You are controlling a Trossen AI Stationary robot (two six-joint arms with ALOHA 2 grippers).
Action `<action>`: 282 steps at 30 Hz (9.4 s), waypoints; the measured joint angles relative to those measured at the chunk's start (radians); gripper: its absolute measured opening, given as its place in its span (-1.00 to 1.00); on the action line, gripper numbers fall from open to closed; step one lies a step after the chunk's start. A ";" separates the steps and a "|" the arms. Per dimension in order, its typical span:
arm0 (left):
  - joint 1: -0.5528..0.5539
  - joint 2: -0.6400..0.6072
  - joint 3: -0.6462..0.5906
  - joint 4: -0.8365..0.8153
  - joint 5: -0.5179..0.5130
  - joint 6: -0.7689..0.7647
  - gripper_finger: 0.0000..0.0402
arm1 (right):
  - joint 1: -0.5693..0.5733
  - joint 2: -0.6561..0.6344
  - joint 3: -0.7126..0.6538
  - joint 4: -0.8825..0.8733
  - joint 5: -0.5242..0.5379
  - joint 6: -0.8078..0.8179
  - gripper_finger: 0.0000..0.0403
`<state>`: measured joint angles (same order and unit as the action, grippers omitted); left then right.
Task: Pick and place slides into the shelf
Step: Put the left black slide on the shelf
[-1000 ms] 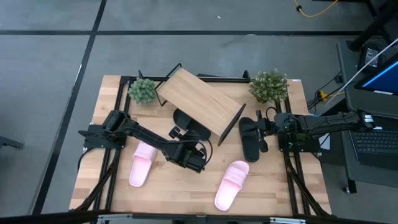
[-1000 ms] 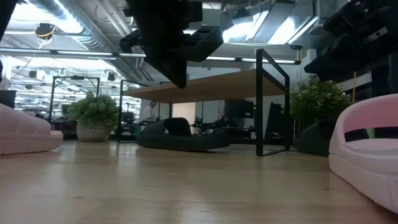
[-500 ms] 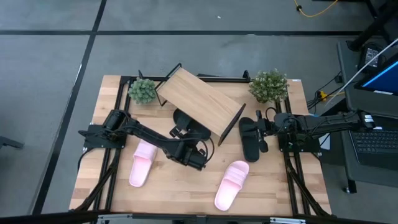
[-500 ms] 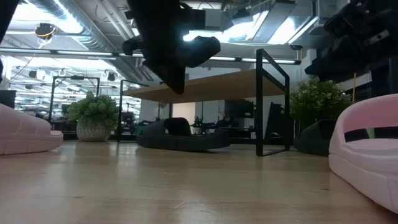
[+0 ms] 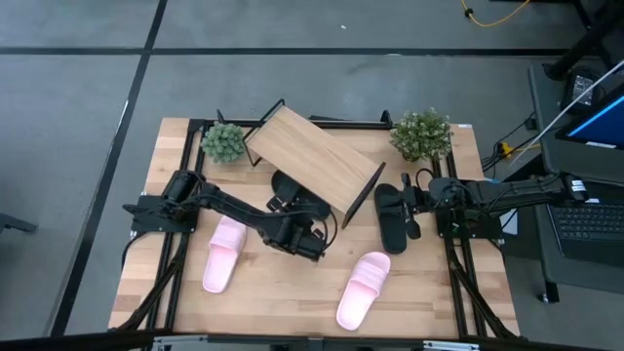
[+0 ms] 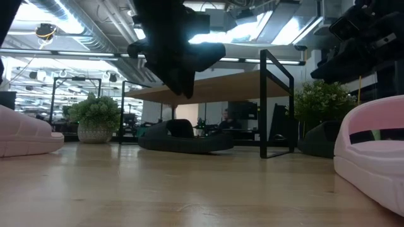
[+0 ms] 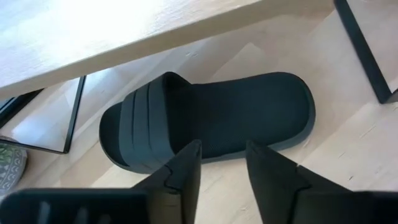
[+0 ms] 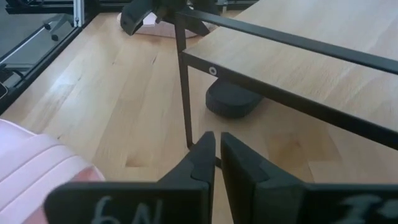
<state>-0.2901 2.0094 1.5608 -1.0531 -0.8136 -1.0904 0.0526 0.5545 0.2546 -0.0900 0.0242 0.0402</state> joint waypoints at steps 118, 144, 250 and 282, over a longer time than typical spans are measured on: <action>-0.042 0.066 -0.133 -0.259 0.037 -0.280 -1.00 | 0.000 0.000 0.001 -0.005 0.000 -0.022 -0.85; -0.296 0.032 -0.096 -0.518 -0.007 -0.568 -1.00 | 0.000 0.000 0.001 -0.005 0.000 -0.023 -0.85; 0.183 -0.556 -0.077 0.058 -0.257 0.835 -1.00 | -0.002 0.000 0.001 0.044 0.008 -0.153 -0.85; 0.392 -0.559 -0.148 0.524 0.073 1.137 -1.00 | -0.002 0.000 0.001 0.044 0.008 -0.151 -0.85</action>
<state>0.1020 1.4501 1.4128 -0.5294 -0.7405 0.0463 0.0509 0.5545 0.2554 -0.0456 0.0326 -0.1104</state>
